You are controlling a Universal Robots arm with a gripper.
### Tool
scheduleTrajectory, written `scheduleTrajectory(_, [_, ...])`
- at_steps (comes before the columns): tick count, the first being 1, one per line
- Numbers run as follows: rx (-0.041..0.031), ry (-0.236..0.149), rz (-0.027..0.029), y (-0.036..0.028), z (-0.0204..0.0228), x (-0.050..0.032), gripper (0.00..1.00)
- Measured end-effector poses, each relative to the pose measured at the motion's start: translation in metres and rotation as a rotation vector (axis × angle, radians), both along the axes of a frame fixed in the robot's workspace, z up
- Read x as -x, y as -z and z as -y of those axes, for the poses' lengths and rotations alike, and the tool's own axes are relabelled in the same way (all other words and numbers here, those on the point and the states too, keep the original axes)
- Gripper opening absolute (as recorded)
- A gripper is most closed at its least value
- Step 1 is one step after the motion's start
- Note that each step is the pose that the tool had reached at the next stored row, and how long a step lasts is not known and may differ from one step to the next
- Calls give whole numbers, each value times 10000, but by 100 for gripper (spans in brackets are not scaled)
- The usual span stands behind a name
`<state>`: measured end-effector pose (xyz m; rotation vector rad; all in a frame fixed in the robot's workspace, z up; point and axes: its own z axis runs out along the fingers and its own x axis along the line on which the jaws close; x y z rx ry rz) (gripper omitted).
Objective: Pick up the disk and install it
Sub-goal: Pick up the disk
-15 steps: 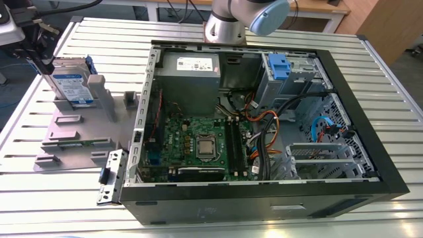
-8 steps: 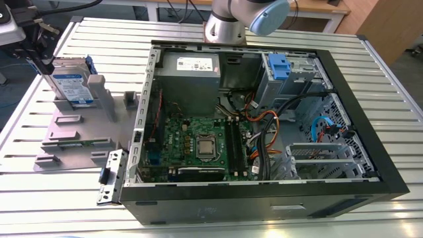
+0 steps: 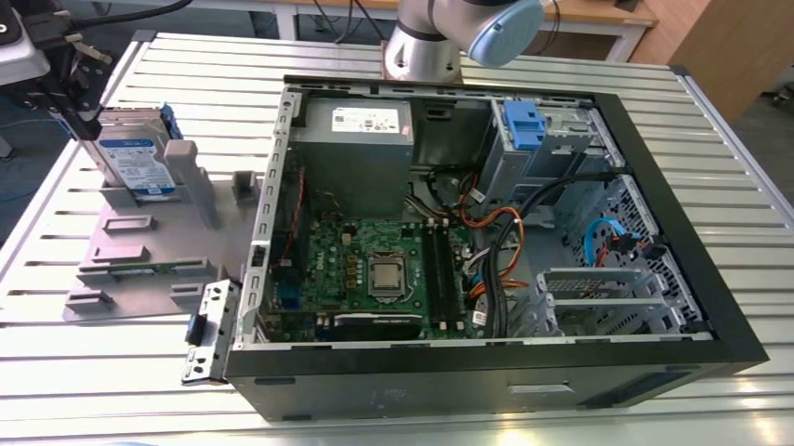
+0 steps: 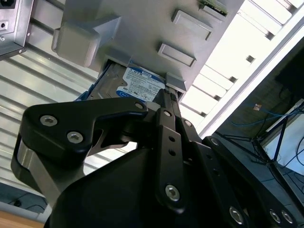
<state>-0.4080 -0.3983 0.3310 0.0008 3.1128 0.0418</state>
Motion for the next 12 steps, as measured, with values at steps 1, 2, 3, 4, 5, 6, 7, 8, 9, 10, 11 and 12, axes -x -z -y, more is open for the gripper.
scheduleTrajectory(1, [4, -18, 0, 0, 0, 0, 11])
scheduleTrajectory(2, [7, -36, 0, 0, 0, 0, 11])
scheduleTrajectory(3, [9, -53, 0, 0, 0, 0, 11])
scheduleTrajectory(4, [13, -70, 1, 0, 0, 0, 11])
scheduleTrajectory(5, [16, -86, 1, 0, 0, 0, 11])
scheduleTrajectory(6, [19, -103, 0, 0, 0, 0, 11])
scheduleTrajectory(7, [21, -121, 1, 0, 0, 0, 11])
scheduleTrajectory(8, [24, -138, 0, 0, 0, 0, 11])
scheduleTrajectory(9, [27, -153, 0, 0, 0, 0, 11])
scheduleTrajectory(10, [30, -168, 1, 0, 0, 0, 11])
scheduleTrajectory(11, [32, -183, 1, 0, 0, 0, 11])
scheduleTrajectory(12, [35, -198, 1, 0, 0, 0, 11])
